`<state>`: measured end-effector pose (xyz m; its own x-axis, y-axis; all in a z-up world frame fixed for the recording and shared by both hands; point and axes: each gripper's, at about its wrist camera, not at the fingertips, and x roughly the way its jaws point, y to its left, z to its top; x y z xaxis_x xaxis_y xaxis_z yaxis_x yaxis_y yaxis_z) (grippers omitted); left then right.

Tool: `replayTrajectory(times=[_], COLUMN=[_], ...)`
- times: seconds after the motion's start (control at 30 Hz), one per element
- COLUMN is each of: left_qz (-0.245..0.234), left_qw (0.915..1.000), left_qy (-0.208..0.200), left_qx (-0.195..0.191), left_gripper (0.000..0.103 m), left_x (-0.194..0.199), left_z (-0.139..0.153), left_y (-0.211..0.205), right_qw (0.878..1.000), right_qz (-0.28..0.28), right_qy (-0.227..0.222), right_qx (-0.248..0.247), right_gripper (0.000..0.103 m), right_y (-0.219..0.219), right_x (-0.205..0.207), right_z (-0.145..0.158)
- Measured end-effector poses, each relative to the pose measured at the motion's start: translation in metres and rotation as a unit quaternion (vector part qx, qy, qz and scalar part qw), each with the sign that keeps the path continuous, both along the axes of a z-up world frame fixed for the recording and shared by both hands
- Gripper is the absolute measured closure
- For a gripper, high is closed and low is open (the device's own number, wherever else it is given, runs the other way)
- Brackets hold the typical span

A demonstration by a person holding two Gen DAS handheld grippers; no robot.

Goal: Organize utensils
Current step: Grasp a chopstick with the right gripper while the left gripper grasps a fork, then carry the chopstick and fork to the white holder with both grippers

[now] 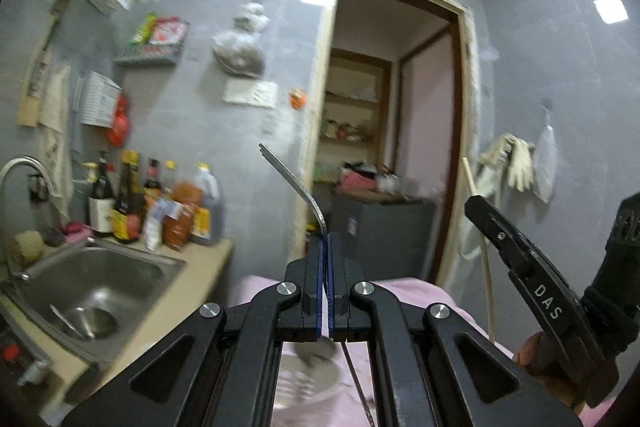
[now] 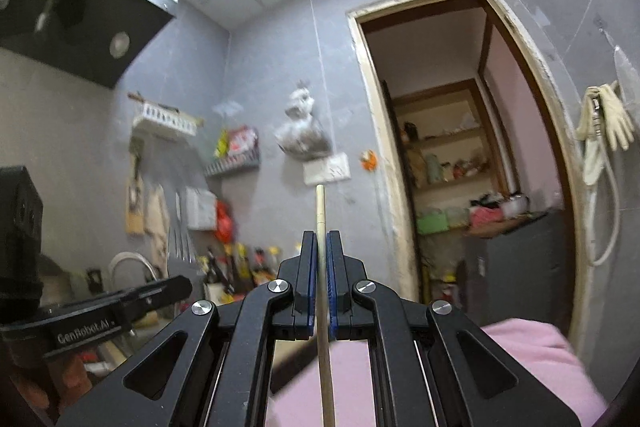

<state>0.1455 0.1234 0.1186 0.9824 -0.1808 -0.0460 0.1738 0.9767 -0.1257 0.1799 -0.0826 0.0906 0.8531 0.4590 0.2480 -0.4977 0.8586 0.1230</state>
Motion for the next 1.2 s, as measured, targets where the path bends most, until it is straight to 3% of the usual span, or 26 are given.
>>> replayTrajectory(times=[0.2, 0.43, 0.57, 0.9, 1.2], left_qz=[0.074, 0.166, 0.172, 0.208, 0.216], left_qw=[0.9965, 0.9848, 0.9842, 0.9782, 0.9763], left_qy=[-0.03, -0.046, -0.026, -0.002, 0.012], left_qx=[-0.023, -0.022, -0.034, 0.005, -0.01], left_gripper=[0.103, 0.103, 0.103, 0.103, 0.103], left_x=[-0.002, 0.008, 0.021, 0.044, 0.044], left_z=[0.011, 0.0, -0.017, -0.054, -0.071], left_y=[0.057, 0.094, 0.104, 0.087, 0.089], right_qw=[0.998, 0.994, 0.994, 0.995, 0.992], right_qz=[0.039, 0.07, 0.075, 0.075, 0.079], right_qy=[-0.013, -0.008, 0.005, 0.018, 0.031], right_qx=[0.057, 0.081, 0.076, 0.07, 0.09], right_gripper=[0.1, 0.1, 0.1, 0.1, 0.1], right_y=[0.029, 0.055, 0.067, 0.077, 0.077], right_x=[0.011, 0.028, 0.037, 0.046, 0.056], right_z=[0.012, 0.009, -0.001, -0.026, -0.039])
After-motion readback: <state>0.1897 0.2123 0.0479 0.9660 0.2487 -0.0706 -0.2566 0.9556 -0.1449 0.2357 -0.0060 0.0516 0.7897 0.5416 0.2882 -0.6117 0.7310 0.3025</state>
